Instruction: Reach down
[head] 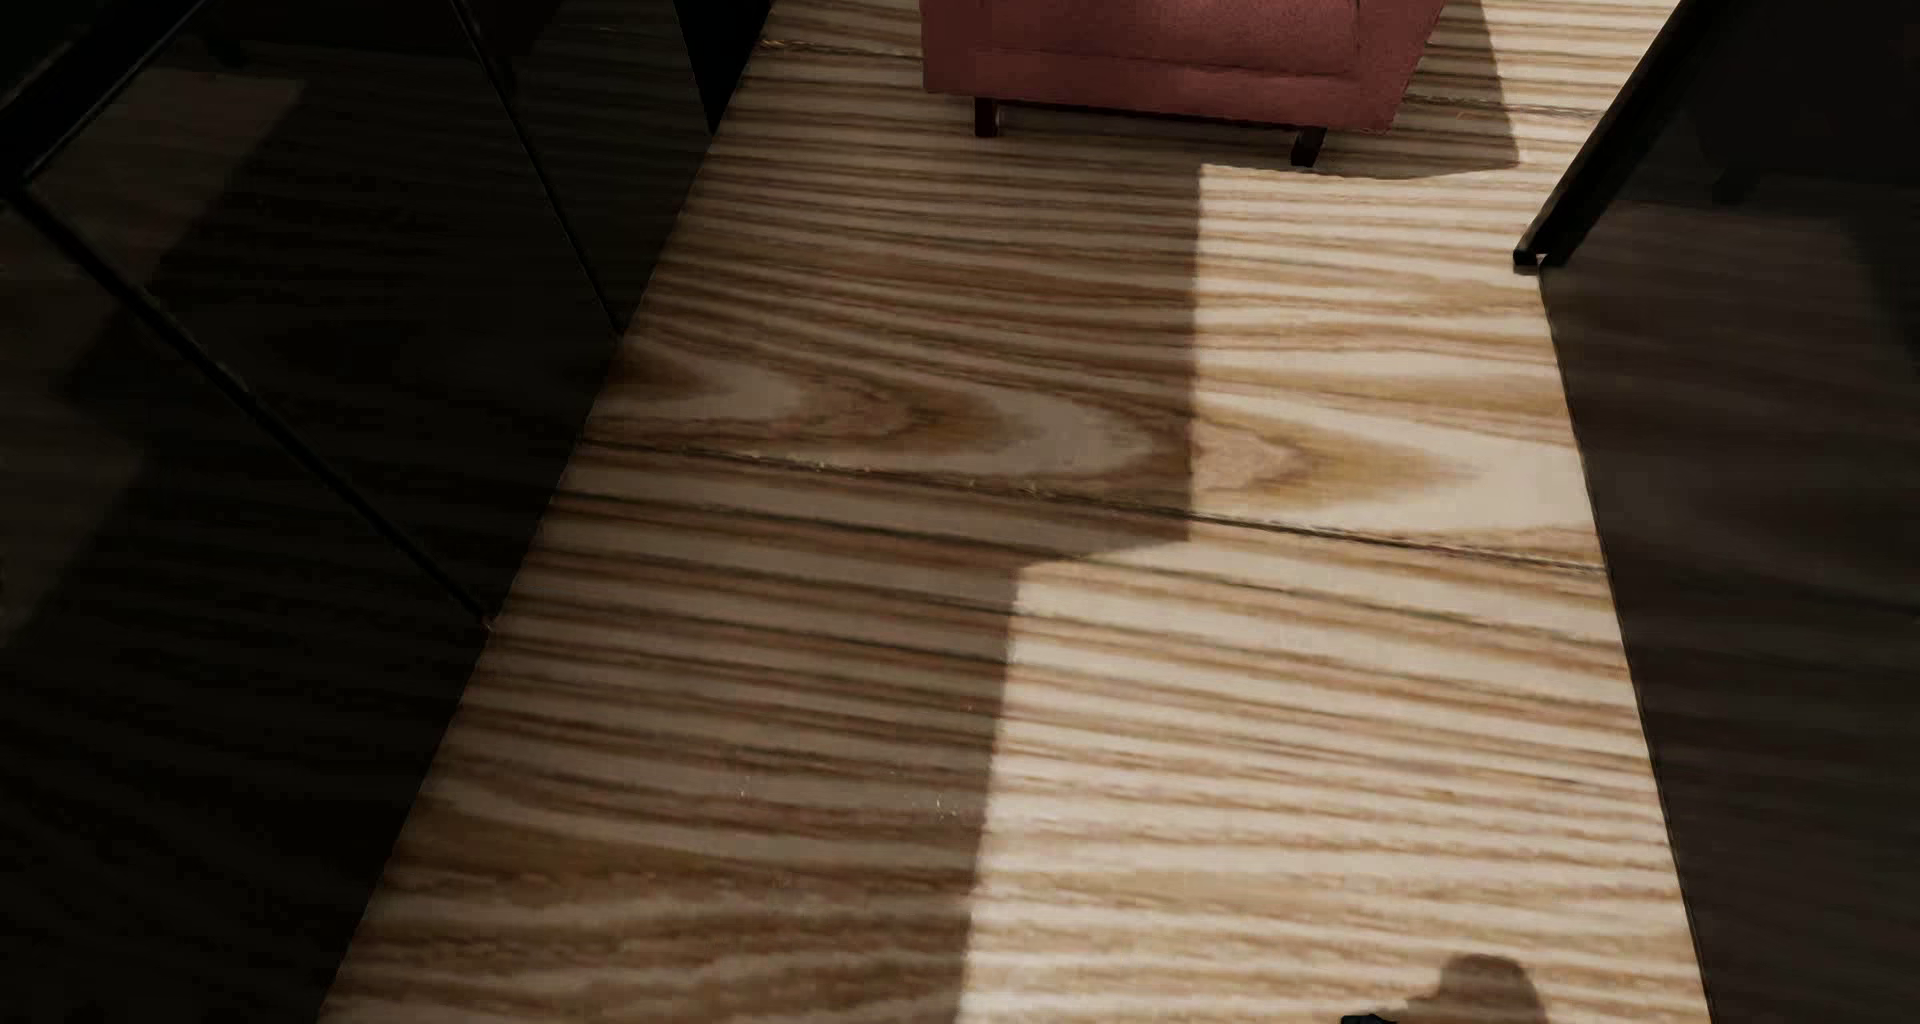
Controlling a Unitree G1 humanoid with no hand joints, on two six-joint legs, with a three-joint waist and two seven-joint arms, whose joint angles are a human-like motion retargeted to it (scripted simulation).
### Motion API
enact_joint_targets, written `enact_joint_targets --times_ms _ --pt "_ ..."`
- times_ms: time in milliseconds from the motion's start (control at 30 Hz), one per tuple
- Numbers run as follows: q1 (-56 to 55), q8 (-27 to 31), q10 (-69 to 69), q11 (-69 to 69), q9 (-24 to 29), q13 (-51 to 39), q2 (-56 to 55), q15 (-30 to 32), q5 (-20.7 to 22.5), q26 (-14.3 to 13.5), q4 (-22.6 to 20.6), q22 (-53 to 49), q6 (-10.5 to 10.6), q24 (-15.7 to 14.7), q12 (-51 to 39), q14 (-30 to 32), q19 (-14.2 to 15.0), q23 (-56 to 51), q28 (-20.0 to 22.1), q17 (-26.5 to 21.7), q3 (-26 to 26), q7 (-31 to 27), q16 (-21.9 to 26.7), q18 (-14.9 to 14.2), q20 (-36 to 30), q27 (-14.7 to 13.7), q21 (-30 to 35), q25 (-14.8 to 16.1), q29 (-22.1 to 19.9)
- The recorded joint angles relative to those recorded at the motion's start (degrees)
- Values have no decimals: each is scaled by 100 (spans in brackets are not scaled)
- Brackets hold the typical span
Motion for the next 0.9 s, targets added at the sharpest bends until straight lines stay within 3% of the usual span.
enact_joint_targets --times_ms 167,400,533,633,767,900 --pt "-1769 0 959 229 707 149 -883 108 -58 0 -169 -795 5 0 -50 1143 0 -300 0 -143 -224 0 71 0 413 0 -254 0 0" --pt "-2245 0 724 169 1089 22 -1358 484 -234 0 -637 -1109 93 0 -192 -218 0 -59 0 -210 -276 0 18 0 289 0 -203 0 0" --pt "-2111 0 423 249 1124 -191 -1491 578 -103 0 -643 -1159 134 0 -316 313 0 -299 0 -153 -187 0 97 0 301 0 -211 0 0" --pt "-1880 0 254 182 1183 -505 -1501 730 16 0 -645 -1109 -3 0 -614 173 0 -331 0 -82 -42 0 282 0 159 0 51 0 0" --pt "-2040 0 176 162 1572 -1681 -1918 1045 33 0 -681 -1025 -158 0 -1944 151 0 -186 0 -100 119 0 659 0 -839 0 1020 0 0" --pt "-2839 0 482 826 1580 -3951 -2776 812 -269 0 -812 -487 -232 0 -4392 267 0 621 0 46 -15 0 808 0 -1905 0 2161 0 0"
